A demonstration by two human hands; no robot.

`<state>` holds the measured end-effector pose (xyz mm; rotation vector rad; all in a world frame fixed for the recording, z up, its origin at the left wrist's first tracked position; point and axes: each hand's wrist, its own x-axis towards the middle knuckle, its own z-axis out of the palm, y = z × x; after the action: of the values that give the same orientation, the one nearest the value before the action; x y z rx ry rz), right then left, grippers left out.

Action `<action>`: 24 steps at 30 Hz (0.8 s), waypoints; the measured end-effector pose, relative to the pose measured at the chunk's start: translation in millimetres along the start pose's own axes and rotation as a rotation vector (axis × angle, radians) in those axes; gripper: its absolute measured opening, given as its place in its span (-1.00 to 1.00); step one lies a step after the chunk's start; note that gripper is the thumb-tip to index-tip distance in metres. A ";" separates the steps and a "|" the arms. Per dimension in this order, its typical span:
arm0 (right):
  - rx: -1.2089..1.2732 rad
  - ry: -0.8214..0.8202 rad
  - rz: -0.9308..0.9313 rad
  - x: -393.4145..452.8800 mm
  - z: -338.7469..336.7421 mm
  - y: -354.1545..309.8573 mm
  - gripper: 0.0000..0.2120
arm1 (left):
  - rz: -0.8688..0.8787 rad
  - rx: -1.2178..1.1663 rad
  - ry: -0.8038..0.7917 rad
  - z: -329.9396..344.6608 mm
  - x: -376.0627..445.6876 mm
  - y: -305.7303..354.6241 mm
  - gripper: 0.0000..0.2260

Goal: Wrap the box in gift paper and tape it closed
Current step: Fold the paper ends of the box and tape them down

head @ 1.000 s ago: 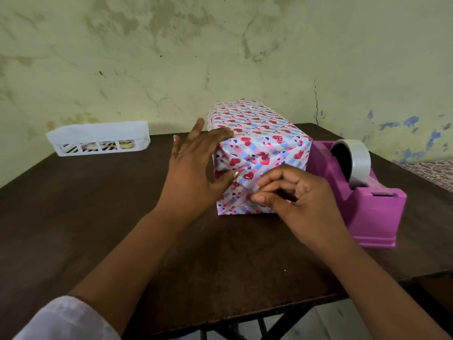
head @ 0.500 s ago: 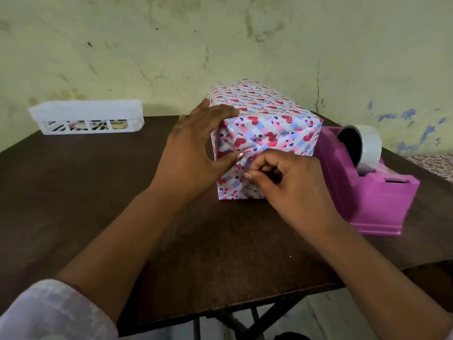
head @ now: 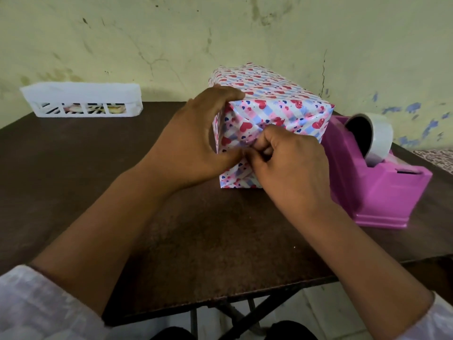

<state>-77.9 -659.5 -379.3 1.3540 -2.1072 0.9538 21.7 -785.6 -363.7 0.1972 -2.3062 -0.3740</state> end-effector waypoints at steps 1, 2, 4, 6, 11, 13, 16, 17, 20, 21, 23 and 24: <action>-0.038 -0.010 0.019 1.0 -2.2 -0.7 -0.82 | 0.015 0.064 -0.029 -0.7 0.3 -0.7 -0.34; -0.094 -0.023 0.045 2.3 -4.4 -0.4 -0.77 | 0.015 0.123 -0.044 -0.7 0.9 -0.7 -0.30; -0.222 -0.041 0.081 4.5 -8.0 3.0 -0.67 | -0.029 0.181 -0.041 0.3 2.8 1.5 -0.28; -0.296 -0.058 0.085 4.4 -10.6 6.0 -0.59 | -0.053 0.180 -0.029 1.0 2.9 3.3 -0.31; -0.352 -0.104 0.080 -1.8 -18.9 13.5 -0.58 | -0.073 0.150 -0.043 1.4 1.4 4.4 -0.34; -0.347 -0.128 0.095 -7.6 -23.9 19.7 -0.61 | -0.079 0.129 -0.056 3.0 -1.0 5.2 -0.33; -0.356 -0.109 0.068 -23.7 -32.6 29.6 -0.61 | -0.096 0.074 -0.070 4.9 -5.7 5.9 -0.27; -0.331 -0.036 0.041 -30.2 -37.8 32.7 -0.61 | -0.107 0.061 -0.054 6.1 -6.4 7.1 -0.27; -0.179 0.242 0.032 -48.4 -59.5 40.7 -0.71 | -0.168 0.029 0.040 14.8 -5.4 13.1 -0.29; -0.128 0.289 0.050 -52.6 -64.7 49.1 -0.77 | -0.183 0.018 0.071 17.9 -5.0 14.0 -0.32; -0.006 0.328 0.153 -57.0 -74.6 70.8 -0.80 | -0.187 -0.001 0.111 22.2 -4.9 14.4 -0.38; 0.053 0.323 0.248 -57.5 -78.7 79.6 -0.75 | -0.191 -0.011 0.117 22.9 -5.2 13.4 -0.40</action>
<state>-126.0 -543.9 -391.8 0.9007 -2.0370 1.2439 8.3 -766.9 -378.0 0.4247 -2.1761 -0.4596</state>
